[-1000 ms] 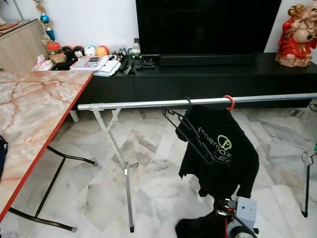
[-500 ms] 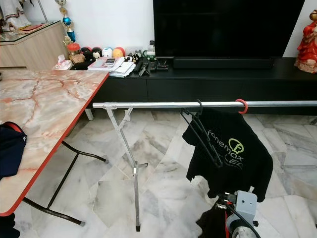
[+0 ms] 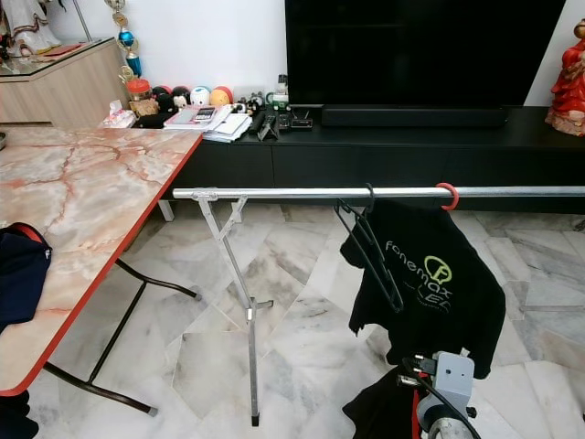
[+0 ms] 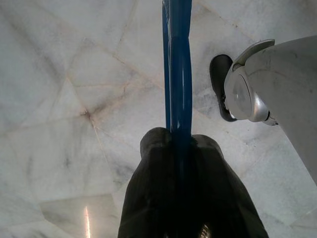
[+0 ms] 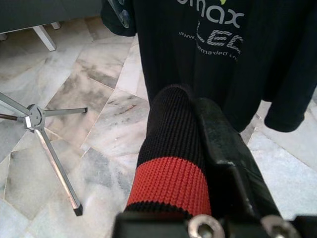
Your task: Hang hanger
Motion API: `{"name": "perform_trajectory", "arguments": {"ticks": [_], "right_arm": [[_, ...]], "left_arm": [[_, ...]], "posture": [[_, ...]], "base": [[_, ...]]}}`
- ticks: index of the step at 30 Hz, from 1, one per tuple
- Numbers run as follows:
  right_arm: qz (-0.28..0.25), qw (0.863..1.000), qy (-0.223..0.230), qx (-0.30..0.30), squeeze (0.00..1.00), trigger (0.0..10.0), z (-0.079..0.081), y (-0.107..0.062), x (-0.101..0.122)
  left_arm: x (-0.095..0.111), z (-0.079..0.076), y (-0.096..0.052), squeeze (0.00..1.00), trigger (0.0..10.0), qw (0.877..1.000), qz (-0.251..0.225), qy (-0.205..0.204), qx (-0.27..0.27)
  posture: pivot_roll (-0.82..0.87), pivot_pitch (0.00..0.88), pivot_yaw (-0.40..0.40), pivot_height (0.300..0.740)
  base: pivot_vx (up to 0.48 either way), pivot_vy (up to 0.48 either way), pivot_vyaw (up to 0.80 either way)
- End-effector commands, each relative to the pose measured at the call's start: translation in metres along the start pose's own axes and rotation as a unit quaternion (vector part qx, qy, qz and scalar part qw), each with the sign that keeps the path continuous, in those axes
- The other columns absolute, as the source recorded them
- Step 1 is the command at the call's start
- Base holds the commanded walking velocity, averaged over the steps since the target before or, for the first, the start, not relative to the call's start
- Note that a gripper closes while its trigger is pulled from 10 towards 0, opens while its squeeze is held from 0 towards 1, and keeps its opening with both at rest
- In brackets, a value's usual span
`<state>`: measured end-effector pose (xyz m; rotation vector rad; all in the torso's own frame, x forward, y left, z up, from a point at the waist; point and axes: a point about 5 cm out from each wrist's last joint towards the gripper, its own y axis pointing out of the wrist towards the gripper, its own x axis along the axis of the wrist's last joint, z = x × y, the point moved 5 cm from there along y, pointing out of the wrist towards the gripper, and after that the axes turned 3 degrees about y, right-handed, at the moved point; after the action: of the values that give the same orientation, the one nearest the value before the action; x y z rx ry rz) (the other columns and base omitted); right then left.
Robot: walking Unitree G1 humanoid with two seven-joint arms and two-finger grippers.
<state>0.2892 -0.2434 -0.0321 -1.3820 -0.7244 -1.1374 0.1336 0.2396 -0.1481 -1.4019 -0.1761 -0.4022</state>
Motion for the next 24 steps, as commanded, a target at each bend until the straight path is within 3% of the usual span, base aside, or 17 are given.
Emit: {"name": "perform_trajectory", "arguments": {"ticks": [1, 8, 24], "right_arm": [[-0.017, 1.0, -0.003, 0.005, 0.0, 10.0, 0.003, 0.002, 0.009], [-0.051, 0.999, 0.008, 0.007, 0.0, 10.0, 0.002, 0.006, 0.027], [-0.055, 0.998, 0.004, 0.007, 0.0, 10.0, -0.001, 0.005, 0.029]], "left_arm": [[-0.005, 0.001, -0.001, 0.0, 10.0, 1.0, 0.007, 0.007, 0.0], [-0.004, 0.0, 0.0, 0.0, 10.0, 1.0, 0.006, 0.002, 0.0], [-0.003, -0.001, 0.0, 0.0, 10.0, 1.0, 0.005, 0.015, -0.002]], "posture": [[0.06, 0.0, 0.041, 0.74], [0.06, 0.0, 0.035, 0.74], [0.06, 0.0, 0.032, 0.74]], "base": [[0.0, 0.0, 0.0], [-0.287, 0.0, 0.0], [-0.322, 0.0, 0.0]]}}
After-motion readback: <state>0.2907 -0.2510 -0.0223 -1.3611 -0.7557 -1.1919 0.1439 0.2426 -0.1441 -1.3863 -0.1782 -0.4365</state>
